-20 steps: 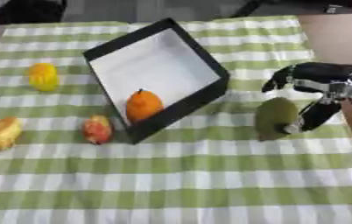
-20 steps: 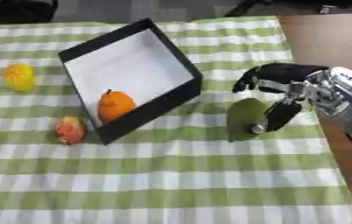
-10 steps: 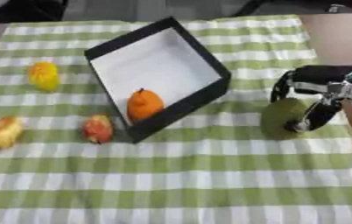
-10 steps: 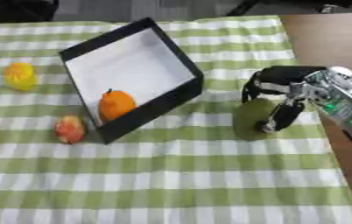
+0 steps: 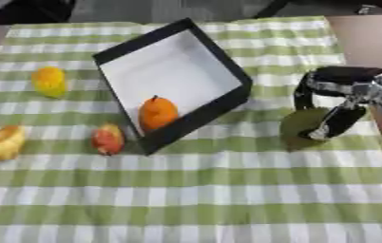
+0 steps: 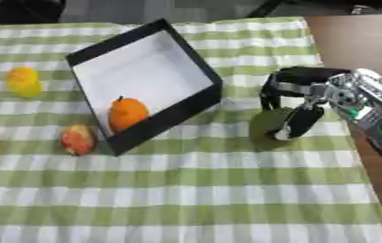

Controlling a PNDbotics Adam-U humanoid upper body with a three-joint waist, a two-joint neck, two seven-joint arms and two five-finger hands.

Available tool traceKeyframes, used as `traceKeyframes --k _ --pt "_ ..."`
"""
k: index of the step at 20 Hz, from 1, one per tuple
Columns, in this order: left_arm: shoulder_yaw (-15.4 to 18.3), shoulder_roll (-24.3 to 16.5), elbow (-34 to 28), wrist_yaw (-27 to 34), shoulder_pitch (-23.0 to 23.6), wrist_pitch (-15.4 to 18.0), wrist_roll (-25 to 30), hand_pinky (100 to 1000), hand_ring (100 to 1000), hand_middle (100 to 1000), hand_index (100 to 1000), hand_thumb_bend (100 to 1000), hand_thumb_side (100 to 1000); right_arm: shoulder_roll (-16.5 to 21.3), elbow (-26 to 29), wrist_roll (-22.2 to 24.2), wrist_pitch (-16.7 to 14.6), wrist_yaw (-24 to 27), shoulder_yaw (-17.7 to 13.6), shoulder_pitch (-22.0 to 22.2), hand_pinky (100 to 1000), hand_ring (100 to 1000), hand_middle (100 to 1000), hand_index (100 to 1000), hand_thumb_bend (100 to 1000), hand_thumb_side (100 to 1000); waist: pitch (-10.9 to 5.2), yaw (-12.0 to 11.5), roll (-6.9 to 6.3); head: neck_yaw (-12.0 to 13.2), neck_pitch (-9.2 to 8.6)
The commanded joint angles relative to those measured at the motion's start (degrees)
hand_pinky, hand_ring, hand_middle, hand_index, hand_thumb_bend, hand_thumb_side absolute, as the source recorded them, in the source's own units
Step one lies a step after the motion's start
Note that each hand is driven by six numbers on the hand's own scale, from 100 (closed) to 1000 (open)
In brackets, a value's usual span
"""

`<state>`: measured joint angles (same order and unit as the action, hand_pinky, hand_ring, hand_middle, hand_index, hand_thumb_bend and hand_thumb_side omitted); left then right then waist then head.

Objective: Pick up objects on the table and place them in the box.

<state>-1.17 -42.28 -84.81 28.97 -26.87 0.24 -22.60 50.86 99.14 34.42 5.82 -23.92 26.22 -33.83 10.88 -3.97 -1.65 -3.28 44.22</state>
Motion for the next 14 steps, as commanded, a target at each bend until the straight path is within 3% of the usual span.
traceKeyframes --k 1,3,4,5,8,11,14 --pt "1.1 -1.8 -1.3 0.1 -0.4 0.1 -0.3 793 833 814 903 264 812 3.7 6.0 1.0 0.8 2.2 -3.7 -2.2 804 612 360 484 407 100 -0.59 0.0 0.6 0.1 -0.1" --pt "1.1 -1.9 -1.4 0.0 -0.3 0.2 -0.3 793 834 813 903 265 811 4.5 9.2 2.1 1.4 4.1 -5.5 -3.7 803 610 361 484 406 100 -0.83 0.0 0.78 0.2 -0.1" --pt "1.2 -2.0 -1.5 0.0 -0.2 0.2 -0.4 793 834 816 903 265 810 4.7 10.4 2.6 1.9 4.9 -6.1 -4.5 802 609 363 485 335 124 -0.93 0.0 0.85 0.2 -0.1" --pt "1.2 -2.0 -1.5 0.0 -0.1 0.2 -0.4 793 833 815 903 266 810 4.7 11.7 2.8 2.3 5.6 -6.9 -5.7 803 608 361 485 404 100 -1.07 0.0 0.93 0.1 -0.1" --pt "1.2 -2.1 -1.7 0.0 0.1 0.2 -0.5 793 833 815 903 267 809 3.7 13.9 3.2 3.8 7.8 -8.4 -9.7 804 608 369 495 400 100 -1.43 0.0 1.12 0.3 -0.1" --pt "1.4 -2.1 -1.8 0.0 0.2 0.3 -0.6 793 832 815 903 268 807 0.9 13.4 3.9 4.9 8.5 -8.1 -15.6 806 612 392 517 395 100 -1.84 -0.1 1.25 0.3 -0.1" --pt "1.3 -2.1 -2.0 0.0 0.2 0.2 -0.6 792 832 815 903 269 805 -5.0 8.1 5.3 5.2 7.5 -5.8 -22.5 809 616 416 541 396 100 -2.17 -0.2 1.21 0.0 -0.1"
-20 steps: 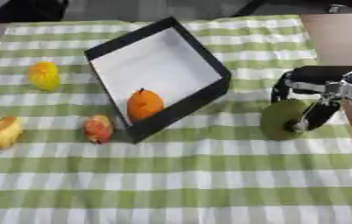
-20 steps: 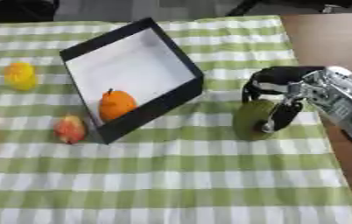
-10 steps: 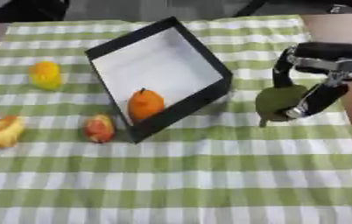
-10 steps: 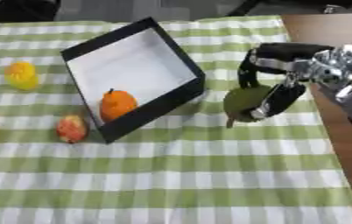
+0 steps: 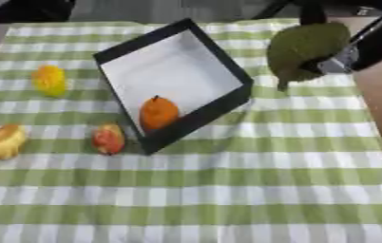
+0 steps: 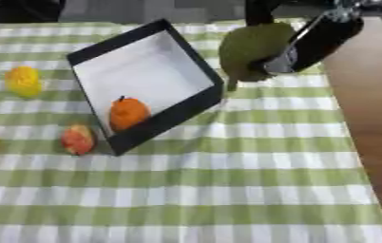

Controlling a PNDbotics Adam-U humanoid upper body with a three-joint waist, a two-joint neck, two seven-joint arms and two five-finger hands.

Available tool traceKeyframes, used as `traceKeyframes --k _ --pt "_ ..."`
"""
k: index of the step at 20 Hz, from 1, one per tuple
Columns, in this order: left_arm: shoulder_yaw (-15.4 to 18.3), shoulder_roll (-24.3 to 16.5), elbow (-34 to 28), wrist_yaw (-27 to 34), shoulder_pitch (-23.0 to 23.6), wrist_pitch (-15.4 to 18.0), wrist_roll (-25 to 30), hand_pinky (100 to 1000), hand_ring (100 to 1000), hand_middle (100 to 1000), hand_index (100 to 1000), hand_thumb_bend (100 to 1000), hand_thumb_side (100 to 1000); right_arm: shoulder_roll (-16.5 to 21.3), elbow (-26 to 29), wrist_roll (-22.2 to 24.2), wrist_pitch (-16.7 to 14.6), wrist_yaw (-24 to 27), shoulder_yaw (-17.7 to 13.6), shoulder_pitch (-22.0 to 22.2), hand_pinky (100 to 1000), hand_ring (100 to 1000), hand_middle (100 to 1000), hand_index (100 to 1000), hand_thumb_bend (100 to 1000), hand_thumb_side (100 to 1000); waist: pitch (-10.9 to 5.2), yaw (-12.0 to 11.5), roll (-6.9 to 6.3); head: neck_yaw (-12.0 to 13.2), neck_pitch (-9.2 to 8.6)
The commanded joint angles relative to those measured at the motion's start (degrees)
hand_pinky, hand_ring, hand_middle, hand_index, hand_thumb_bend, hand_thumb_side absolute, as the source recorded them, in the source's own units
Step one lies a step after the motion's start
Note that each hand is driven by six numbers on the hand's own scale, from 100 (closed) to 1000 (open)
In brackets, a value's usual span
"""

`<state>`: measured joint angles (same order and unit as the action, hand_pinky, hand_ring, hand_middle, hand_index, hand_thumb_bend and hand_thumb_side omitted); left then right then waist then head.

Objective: Pick up objects on the table and place them in the box.

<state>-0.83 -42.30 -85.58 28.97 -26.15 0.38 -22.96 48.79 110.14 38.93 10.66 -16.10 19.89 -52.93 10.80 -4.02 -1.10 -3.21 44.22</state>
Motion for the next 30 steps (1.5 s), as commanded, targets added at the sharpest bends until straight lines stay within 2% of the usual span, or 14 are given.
traceKeyframes --k 1,2,3,7,12,16,18,24,27,28,29,30 --pt "0.9 -2.0 -1.3 0.0 -0.6 0.1 -0.2 792 832 815 903 269 804 -5.5 -5.5 1.0 0.5 -1.1 1.2 -5.4 811 616 418 543 351 100 -2.17 -0.3 0.58 -0.3 -0.11" --pt "0.9 -2.0 -1.3 0.0 -0.7 0.0 -0.1 792 832 815 903 269 804 -7.8 -8.1 1.1 0.4 -2.0 1.8 -7.1 812 617 421 546 275 140 -2.21 -0.4 0.51 -0.4 -0.11" --pt "0.8 -1.9 -1.4 -0.1 -0.8 0.0 -0.1 792 833 815 903 269 802 -10.6 -10.8 1.2 0.1 -3.2 2.4 -8.8 813 619 424 548 395 100 -2.23 -0.6 0.39 -0.7 -0.11" --pt "1.1 -1.6 -2.1 -0.2 -2.0 0.2 -0.3 793 834 815 903 273 792 -21.2 -22.6 0.2 -3.4 -11.7 3.9 -13.9 814 624 428 552 393 100 -1.99 -1.6 -0.13 -2.5 -0.11" --pt "1.2 -1.4 -2.8 -0.7 -3.6 0.2 -0.4 794 834 815 902 276 786 -30.4 -36.1 -3.5 -8.9 -20.9 3.7 -15.8 815 623 429 552 390 100 -1.39 -2.9 -0.3 -4.8 -0.11" --pt "1.0 -0.9 -2.9 -0.7 -4.1 0.1 -0.4 793 833 815 902 277 788 -34.8 -44.6 -6.3 -11.8 -25.5 2.6 -15.2 816 621 428 551 388 100 -1.01 -3.5 -0.12 -5.4 -0.11" --pt "1.0 -0.7 -2.8 -0.7 -4.3 0.0 -0.4 793 833 815 902 277 789 -36.6 -48.2 -7.3 -12.6 -25.9 1.8 -14.1 817 620 428 551 388 100 -0.82 -3.7 -0.05 -5.3 -0.11" --pt "1.0 -0.5 -3.0 -0.6 -4.7 0.1 -0.5 792 832 814 901 278 787 -40.4 -55.1 -10.5 -15.2 -31.4 0.7 -10.8 818 630 450 572 384 100 -0.44 -4.0 -0.07 -5.3 -0.11" --pt "0.9 -0.3 -3.1 -0.6 -4.9 0.1 -0.4 792 832 814 901 278 787 -41.9 -58.0 -13.2 -15.7 -35.3 -0.1 -9.7 826 682 526 658 369 100 -0.36 -4.0 -0.15 -5.4 -0.11" --pt "0.9 -0.3 -3.1 -0.6 -4.9 0.0 -0.4 791 832 814 901 278 787 -42.2 -58.8 -14.0 -15.7 -36.4 -0.4 -9.6 831 709 572 698 368 100 -0.35 -4.0 -0.18 -5.3 -0.11" --pt "0.9 -0.3 -3.1 -0.7 -4.9 0.0 -0.4 791 832 814 901 278 787 -42.4 -59.4 -14.7 -15.8 -37.4 -0.6 -9.5 849 773 686 785 393 100 -0.35 -4.0 -0.2 -5.3 -0.11" --pt "0.9 -0.3 -3.1 -0.7 -4.8 0.0 -0.4 791 832 814 901 278 787 -42.4 -59.7 -15.3 -16.0 -38.5 -0.7 -9.5 854 785 714 807 421 112 -0.37 -4.0 -0.23 -5.1 -0.11"
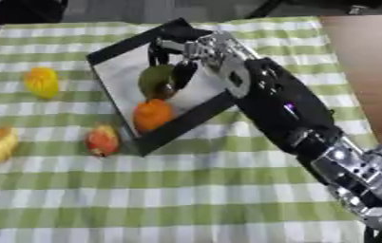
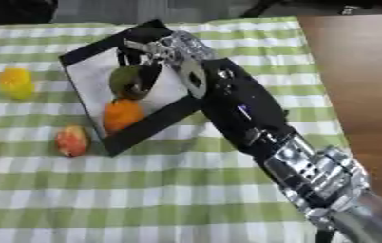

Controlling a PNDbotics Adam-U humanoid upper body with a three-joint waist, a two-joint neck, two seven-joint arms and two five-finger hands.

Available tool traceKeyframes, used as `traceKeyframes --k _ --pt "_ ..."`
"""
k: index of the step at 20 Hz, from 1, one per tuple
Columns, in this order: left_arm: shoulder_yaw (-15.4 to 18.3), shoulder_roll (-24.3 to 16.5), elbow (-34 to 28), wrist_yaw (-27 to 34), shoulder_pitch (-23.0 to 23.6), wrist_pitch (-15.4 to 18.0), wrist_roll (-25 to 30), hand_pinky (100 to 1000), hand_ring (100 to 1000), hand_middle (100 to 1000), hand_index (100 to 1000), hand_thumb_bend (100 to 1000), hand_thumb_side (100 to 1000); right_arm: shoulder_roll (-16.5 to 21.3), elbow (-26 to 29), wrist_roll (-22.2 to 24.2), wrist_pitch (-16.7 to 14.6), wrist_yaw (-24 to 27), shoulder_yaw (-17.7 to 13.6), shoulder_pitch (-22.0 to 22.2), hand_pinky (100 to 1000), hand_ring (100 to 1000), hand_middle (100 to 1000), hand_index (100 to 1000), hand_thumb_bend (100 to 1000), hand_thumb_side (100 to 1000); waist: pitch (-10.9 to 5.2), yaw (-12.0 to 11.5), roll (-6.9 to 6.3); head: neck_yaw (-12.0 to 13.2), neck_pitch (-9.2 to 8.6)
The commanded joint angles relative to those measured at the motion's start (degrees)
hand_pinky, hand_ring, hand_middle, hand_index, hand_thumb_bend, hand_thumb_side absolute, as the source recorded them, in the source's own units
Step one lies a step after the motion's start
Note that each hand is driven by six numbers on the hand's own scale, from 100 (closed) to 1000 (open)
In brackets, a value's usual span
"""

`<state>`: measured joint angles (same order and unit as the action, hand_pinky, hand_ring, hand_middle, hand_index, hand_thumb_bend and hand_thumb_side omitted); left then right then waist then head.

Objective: Pick up objects on the table and place them in the box.

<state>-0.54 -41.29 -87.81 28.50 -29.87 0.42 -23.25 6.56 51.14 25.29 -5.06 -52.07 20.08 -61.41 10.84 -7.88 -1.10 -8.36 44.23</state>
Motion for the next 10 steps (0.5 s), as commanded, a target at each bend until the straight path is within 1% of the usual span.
traceKeyframes --k 1,3,4,6,9,10 --pt "0.6 -1.3 -0.9 -0.2 -1.0 0.0 -0.1 791 832 813 901 278 787 -0.1 -0.9 -2.0 -0.5 -3.4 -1.1 -1.1 872 824 793 864 480 224 -0.43 -0.1 -0.25 0.2 -0.12" --pt "0.7 -1.4 -0.9 -0.2 -0.8 -0.1 -0.2 791 832 813 901 278 787 0.0 -0.6 -2.1 -0.9 -4.2 -1.4 -1.2 896 870 860 903 557 309 -0.49 0.1 -0.3 0.4 -0.12" --pt "0.7 -1.4 -0.9 -0.2 -0.7 -0.1 -0.2 790 832 813 901 278 787 0.3 0.3 -2.3 -1.0 -4.1 -1.7 -1.4 903 877 873 913 584 323 -0.52 0.1 -0.34 0.5 -0.12" --pt "0.7 -1.5 -0.8 -0.2 -0.5 -0.1 -0.2 790 831 813 901 278 788 1.0 2.8 -2.4 -0.4 -2.6 -2.2 -1.8 909 879 882 921 602 316 -0.59 0.3 -0.39 0.6 -0.12" --pt "0.8 -1.7 -0.8 -0.2 -0.2 -0.1 -0.3 790 831 813 901 279 787 3.0 8.3 -2.3 1.6 1.3 -2.8 -3.4 913 879 885 925 592 299 -0.76 0.6 -0.38 0.9 -0.12" --pt "0.8 -1.8 -0.8 -0.2 -0.1 -0.1 -0.4 790 831 813 901 280 786 4.0 10.2 -2.2 2.4 2.3 -3.0 -4.1 916 882 893 935 522 252 -0.86 0.8 -0.36 1.0 -0.12"
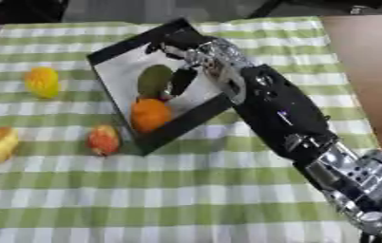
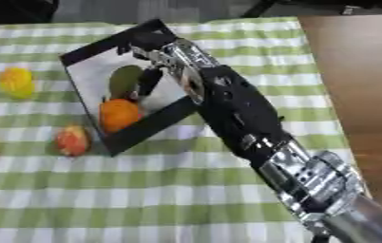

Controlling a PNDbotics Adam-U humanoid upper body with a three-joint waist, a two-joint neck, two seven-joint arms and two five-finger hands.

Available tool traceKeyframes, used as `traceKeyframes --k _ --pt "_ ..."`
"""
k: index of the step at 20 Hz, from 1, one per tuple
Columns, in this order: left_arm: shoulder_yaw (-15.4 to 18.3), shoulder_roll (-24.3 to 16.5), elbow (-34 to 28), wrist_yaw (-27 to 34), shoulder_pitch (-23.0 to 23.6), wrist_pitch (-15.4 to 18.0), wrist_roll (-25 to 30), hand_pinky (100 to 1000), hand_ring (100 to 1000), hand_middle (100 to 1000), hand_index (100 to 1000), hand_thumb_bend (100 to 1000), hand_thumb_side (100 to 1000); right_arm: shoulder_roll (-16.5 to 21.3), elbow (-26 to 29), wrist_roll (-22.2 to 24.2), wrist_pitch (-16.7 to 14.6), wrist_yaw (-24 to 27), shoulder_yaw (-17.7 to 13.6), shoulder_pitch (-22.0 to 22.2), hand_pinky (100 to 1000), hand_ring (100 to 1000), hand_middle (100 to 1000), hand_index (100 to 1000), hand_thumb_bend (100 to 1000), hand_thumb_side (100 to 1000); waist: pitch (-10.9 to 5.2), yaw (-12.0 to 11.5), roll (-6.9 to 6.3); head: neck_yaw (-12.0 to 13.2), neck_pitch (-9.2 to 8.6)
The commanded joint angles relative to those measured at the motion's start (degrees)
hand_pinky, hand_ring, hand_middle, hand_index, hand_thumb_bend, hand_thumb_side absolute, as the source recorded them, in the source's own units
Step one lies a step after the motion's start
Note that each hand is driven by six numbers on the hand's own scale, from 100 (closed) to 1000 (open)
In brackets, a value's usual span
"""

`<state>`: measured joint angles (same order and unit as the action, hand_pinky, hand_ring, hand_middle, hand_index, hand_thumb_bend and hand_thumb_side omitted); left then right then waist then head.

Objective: Pick up objects on the table and place them in the box.

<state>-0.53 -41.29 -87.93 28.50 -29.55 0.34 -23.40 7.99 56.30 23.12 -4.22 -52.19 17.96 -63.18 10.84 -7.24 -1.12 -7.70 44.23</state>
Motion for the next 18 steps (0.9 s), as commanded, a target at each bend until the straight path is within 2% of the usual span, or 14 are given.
traceKeyframes --k 1,2,3,4,7,11,12,15,16,17,18 --pt "0.8 -1.9 -0.7 -0.3 -0.3 0.0 -0.2 789 831 813 901 280 786 3.7 6.7 0.3 2.4 3.3 -0.9 -2.9 917 883 895 936 394 100 -0.94 0.3 -0.31 0.5 -0.12" --pt "0.9 -2.0 -0.6 -0.3 -0.1 0.0 -0.3 789 831 813 901 280 785 4.9 8.0 0.7 3.3 3.8 -1.0 -3.6 917 884 896 933 310 202 -1.04 0.4 -0.27 0.7 -0.12" --pt "0.9 -2.1 -0.6 -0.3 0.0 0.0 -0.3 789 831 813 901 280 785 6.0 9.2 1.3 4.3 4.5 -1.1 -4.1 916 883 894 930 424 259 -1.15 0.6 -0.23 0.9 -0.12" --pt "0.9 -2.2 -0.6 -0.3 0.1 0.1 -0.3 789 831 813 901 281 784 7.0 10.2 1.8 5.2 5.2 -1.2 -4.6 915 882 893 930 429 300 -1.24 0.8 -0.21 1.1 -0.12" --pt "1.0 -2.5 -0.6 -0.3 0.5 0.1 -0.4 789 831 812 901 281 783 10.0 13.0 3.6 7.0 8.0 -1.0 -5.4 914 880 891 932 426 273 -1.48 1.2 -0.16 1.5 -0.12" --pt "1.3 -3.1 -0.7 -0.4 1.1 0.2 -0.7 788 830 812 901 282 783 15.4 19.0 6.4 8.4 14.5 -0.5 -5.1 914 877 889 933 421 233 -1.67 1.9 -0.04 2.3 -0.12" --pt "1.3 -3.1 -0.7 -0.4 1.2 0.2 -0.7 788 830 812 900 282 783 16.6 20.6 6.9 8.9 16.2 -0.5 -4.8 914 875 886 933 415 198 -1.68 2.0 -0.02 2.5 -0.12" --pt "1.3 -3.6 -1.0 -0.6 1.6 0.2 -0.7 787 829 811 900 280 782 21.5 27.7 7.7 10.5 23.0 -1.0 -2.5 912 867 875 927 409 160 -1.64 2.4 -0.01 3.2 -0.12" --pt "1.4 -3.9 -1.2 -0.7 1.8 0.1 -0.7 786 828 806 899 281 780 23.5 30.4 7.6 11.1 25.5 -1.3 -1.5 904 851 847 911 391 100 -1.6 2.5 -0.01 3.6 -0.12" --pt "1.4 -4.2 -1.4 -1.0 2.0 0.1 -0.6 786 828 803 899 281 780 25.6 33.1 7.3 11.8 28.2 -1.5 -0.2 902 846 838 907 382 100 -1.57 2.7 0.0 3.8 -0.12" --pt "1.4 -4.8 -1.5 -1.5 2.3 -0.2 -0.5 780 822 791 891 260 755 27.9 35.7 6.8 12.6 30.8 -1.9 1.1 893 829 804 884 435 140 -1.52 2.9 0.02 4.1 -0.12"
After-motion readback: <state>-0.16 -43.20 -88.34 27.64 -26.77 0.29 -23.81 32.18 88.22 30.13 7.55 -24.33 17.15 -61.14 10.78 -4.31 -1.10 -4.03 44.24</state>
